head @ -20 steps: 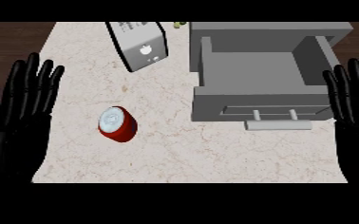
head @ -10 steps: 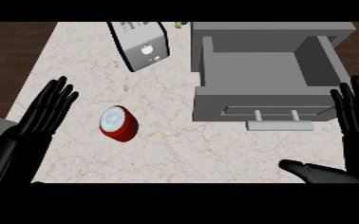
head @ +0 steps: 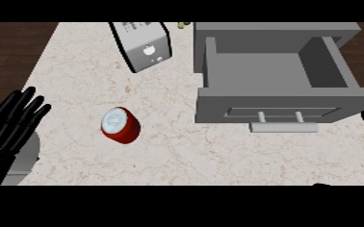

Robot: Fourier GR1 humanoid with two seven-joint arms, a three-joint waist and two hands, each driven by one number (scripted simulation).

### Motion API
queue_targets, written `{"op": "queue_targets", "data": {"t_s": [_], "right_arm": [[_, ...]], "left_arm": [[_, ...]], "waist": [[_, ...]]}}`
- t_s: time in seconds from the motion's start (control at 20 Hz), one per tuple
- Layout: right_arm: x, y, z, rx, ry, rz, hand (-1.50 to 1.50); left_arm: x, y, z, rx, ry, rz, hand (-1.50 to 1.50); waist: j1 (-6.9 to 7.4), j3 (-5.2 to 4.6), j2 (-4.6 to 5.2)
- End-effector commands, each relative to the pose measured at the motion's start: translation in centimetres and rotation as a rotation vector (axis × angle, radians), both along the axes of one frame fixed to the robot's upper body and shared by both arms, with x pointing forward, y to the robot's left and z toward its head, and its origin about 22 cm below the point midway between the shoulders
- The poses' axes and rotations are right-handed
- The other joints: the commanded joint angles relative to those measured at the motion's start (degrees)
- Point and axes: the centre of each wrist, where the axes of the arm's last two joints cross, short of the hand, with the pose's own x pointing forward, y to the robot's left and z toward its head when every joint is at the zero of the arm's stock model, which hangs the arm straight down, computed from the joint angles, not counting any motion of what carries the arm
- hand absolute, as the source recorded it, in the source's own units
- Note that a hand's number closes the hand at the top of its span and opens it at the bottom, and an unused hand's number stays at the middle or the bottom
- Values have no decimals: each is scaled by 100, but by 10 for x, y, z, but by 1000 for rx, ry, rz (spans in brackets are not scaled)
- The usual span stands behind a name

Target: Pick up the can, place it into the drawer and close the drawer

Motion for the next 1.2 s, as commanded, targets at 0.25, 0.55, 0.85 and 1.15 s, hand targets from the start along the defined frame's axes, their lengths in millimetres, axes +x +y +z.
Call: {"op": "queue_targets", "data": {"t_s": [0.25,0.55,0.85,1.15], "right_arm": [[-13,-23,1,17,2,-3,-150],[-38,-32,-8,4,18,23,-150],[-42,-55,4,26,11,22,-150],[-49,-64,-5,1,12,20,-150]], "left_arm": [[-25,16,13,-93,48,39,-150],[5,16,2,-219,106,16,-150],[16,6,4,-273,181,7,-150],[37,0,-31,-273,211,29,-150]], "waist": [[23,0,1],[-29,-1,3],[-21,0,3],[-21,-1,7]]}}
